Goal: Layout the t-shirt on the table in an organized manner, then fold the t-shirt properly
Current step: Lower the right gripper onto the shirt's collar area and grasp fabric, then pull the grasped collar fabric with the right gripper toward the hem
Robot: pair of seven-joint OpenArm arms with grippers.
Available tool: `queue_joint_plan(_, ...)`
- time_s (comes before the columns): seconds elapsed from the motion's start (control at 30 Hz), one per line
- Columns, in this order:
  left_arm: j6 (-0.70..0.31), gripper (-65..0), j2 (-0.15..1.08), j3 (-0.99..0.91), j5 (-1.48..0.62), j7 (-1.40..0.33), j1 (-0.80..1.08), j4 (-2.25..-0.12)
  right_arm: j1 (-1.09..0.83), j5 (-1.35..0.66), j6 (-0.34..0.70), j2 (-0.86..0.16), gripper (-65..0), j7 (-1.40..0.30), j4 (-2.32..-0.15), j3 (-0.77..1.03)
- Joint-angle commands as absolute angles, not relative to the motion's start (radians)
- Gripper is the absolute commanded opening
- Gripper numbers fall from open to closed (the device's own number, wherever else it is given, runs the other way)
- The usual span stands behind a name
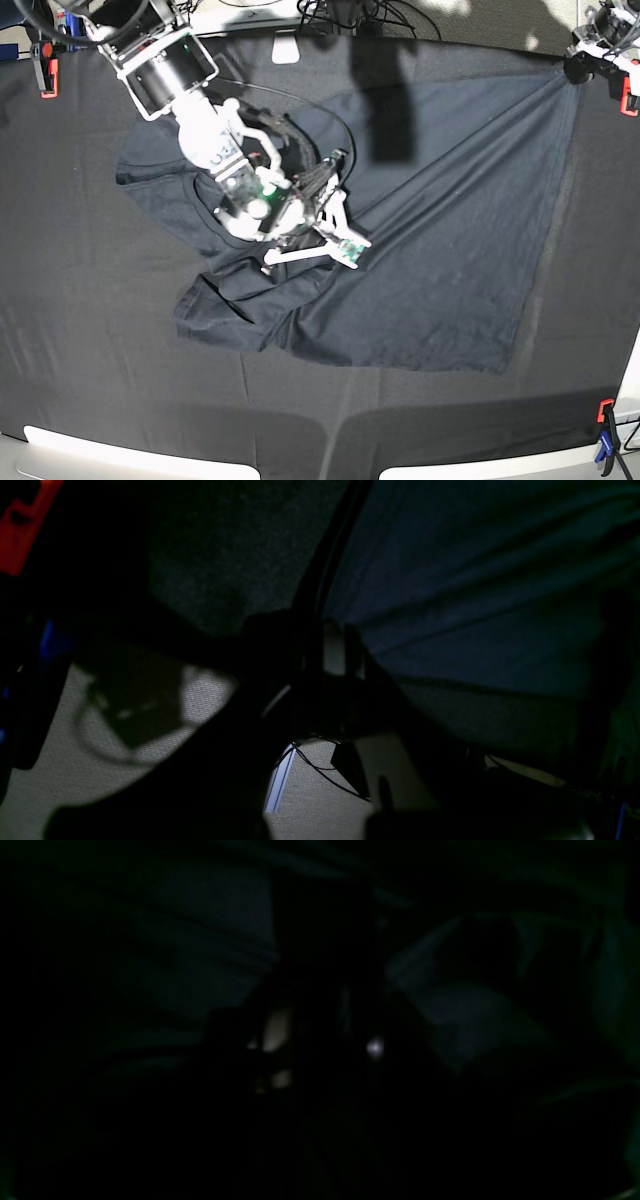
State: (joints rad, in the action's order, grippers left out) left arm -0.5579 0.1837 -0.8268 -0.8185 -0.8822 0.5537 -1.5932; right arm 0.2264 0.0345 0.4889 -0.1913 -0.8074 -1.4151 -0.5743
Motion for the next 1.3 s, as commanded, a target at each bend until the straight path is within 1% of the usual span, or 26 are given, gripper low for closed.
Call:
queue_joint_plan(0.0,-0.558,-65.0,0.2,-0.839,-0.82,-0.866,0.562,-1.608,0.255,0.091,0.466,-0.195,-58.7,-0.81,-1.418,-0.569)
queue_joint_plan(0.03,-0.558,-65.0,0.2,-0.839,-0.82,-0.866,0.562,-1.608,0.264,0.111,0.466,-0.196,-62.7,-0.811,-1.418,-0.569)
queue_joint_plan(0.07,-0.558,-65.0,0.2,-0.839,-0.82,-0.866,0.562,-1.608,0.273,0.133,0.466,-0.199,-65.0,-0.812,-1.419,-0.569)
queue_joint_plan(0.13,-0.558,-65.0,0.2,-0.839,-0.819,-0.866,0.562,-1.608,0.296,0.189,0.459,-0.21,-65.0,-0.819,-1.42,-0.569)
queue_joint_plan(0.2,-0.558,-65.0,0.2,-0.839,-0.82,-0.866,0.562,-1.608,0.325,0.235,0.422,-0.234,-65.0,-0.82,-1.421,-0.568)
queue_joint_plan(0.23,-0.558,-65.0,0.2,-0.839,-0.82,-0.866,0.562,-1.608,0.342,0.247,0.403,-0.25,-65.0,-0.82,-1.421,-0.565)
queue_joint_plan(0.3,-0.558,-65.0,0.2,-0.839,-0.819,-0.866,0.562,-1.608,0.372,0.255,0.4,-0.286,-65.0,-0.82,-1.421,-0.544)
queue_joint_plan(0.4,-0.558,-65.0,0.2,-0.839,-0.819,-0.866,0.562,-1.608,0.405,0.255,0.4,-0.344,-65.0,-0.82,-1.421,-0.472)
queue_joint_plan(0.5,-0.558,-65.0,0.2,-0.839,-0.819,-0.866,0.562,-1.608,0.418,0.239,0.392,-0.4,-65.0,-0.818,-1.42,-0.354)
queue_joint_plan(0.57,-0.558,-65.0,0.2,-0.839,-0.819,-0.866,0.562,-1.608,0.418,0.169,0.371,-0.442,-65.0,-0.818,-1.419,-0.26)
queue_joint_plan(0.7,-0.558,-65.0,0.2,-0.839,-0.82,-0.866,0.562,-1.608,0.418,-0.041,0.371,-0.507,-65.0,-0.829,-1.404,-0.116)
queue_joint_plan(0.73,-0.558,-65.0,0.2,-0.839,-0.82,-0.866,0.562,-1.608,0.418,-0.104,0.385,-0.516,-65.0,-0.849,-1.404,-0.1)
queue_joint_plan(0.77,-0.558,-65.0,0.2,-0.839,-0.82,-0.866,0.562,-1.608,0.418,-0.164,0.426,-0.521,-65.0,-0.869,-1.406,-0.09)
queue_joint_plan(0.87,-0.558,-65.0,0.2,-0.839,-0.82,-0.866,0.562,-1.608,0.402,-0.368,0.594,-0.509,-65.0,-0.925,-1.441,-0.086)
queue_joint_plan(0.93,-0.558,-65.0,0.2,-0.839,-0.82,-0.865,0.562,-1.608,0.373,-0.443,0.683,-0.484,-65.0,-0.925,-1.507,-0.092)
queue_joint_plan(1.13,-0.558,-65.0,0.2,-0.839,-0.82,-0.866,0.562,-1.608,0.24,-0.449,0.681,-0.375,-65.0,-0.929,-1.781,-0.12)
queue_joint_plan(1.27,-0.558,-65.0,0.2,-0.839,-0.82,-0.866,0.562,-1.608,0.173,-0.436,0.68,-0.34,-65.0,-0.933,-1.824,-0.139)
